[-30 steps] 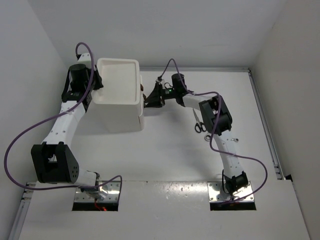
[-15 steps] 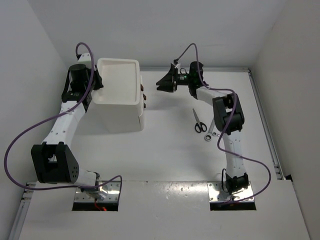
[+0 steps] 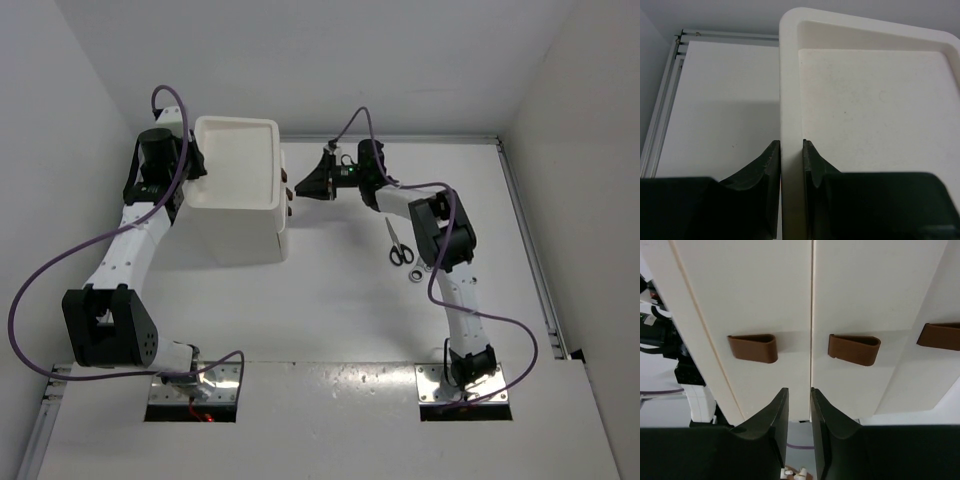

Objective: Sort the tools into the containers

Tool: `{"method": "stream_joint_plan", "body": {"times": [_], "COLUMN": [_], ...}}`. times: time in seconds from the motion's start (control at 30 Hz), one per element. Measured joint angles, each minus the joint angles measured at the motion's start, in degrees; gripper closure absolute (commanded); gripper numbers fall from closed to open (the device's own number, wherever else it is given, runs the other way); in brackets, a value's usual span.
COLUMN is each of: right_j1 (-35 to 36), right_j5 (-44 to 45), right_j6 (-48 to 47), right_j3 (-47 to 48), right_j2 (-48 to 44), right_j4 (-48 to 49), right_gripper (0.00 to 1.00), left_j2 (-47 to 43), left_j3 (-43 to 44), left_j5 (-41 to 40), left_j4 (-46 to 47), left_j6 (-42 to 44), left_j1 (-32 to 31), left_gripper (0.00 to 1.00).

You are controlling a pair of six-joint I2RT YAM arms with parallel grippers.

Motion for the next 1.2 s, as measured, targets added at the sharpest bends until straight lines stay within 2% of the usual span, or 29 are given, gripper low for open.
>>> {"method": "stream_joint_plan", "body": {"times": [0.17, 0.3, 0.5, 0.73, 1.2], "right_j1": [3.0, 4.2, 4.3, 3.7, 0.3], "right_j5": [0.3, 0.0, 0.3, 2.4, 4.8], "right_j6": [3.6, 10.0, 18.1, 22.5, 25.3], "right_j3": [0.5, 0.6, -0.2, -3.0, -3.1], "right_j2": [2.5, 5.0, 7.3, 7.3, 7.2], "right_j4": [3.1, 9.7, 19.5, 27.0, 34.5], "right_gripper": [0.78, 0.78, 0.71, 0.50, 0.49], "left_j2": [0.1, 0.1, 0.1, 0.1, 0.2], "left_j3": [0.0, -0.1, -0.1, -0.1, -0.1], "left_j5": [0.0, 0.3, 0.3, 0.4, 0.6], "left_j4": [0.1, 0.1, 0.1, 0.2, 0.2], "left_j6": [0.0, 0.5, 0.6, 0.7, 0.9], "left_j1": [0.0, 0.0, 0.0, 0.0, 0.0], "left_gripper": [1.00, 1.00, 1.00, 1.00, 1.00]}}
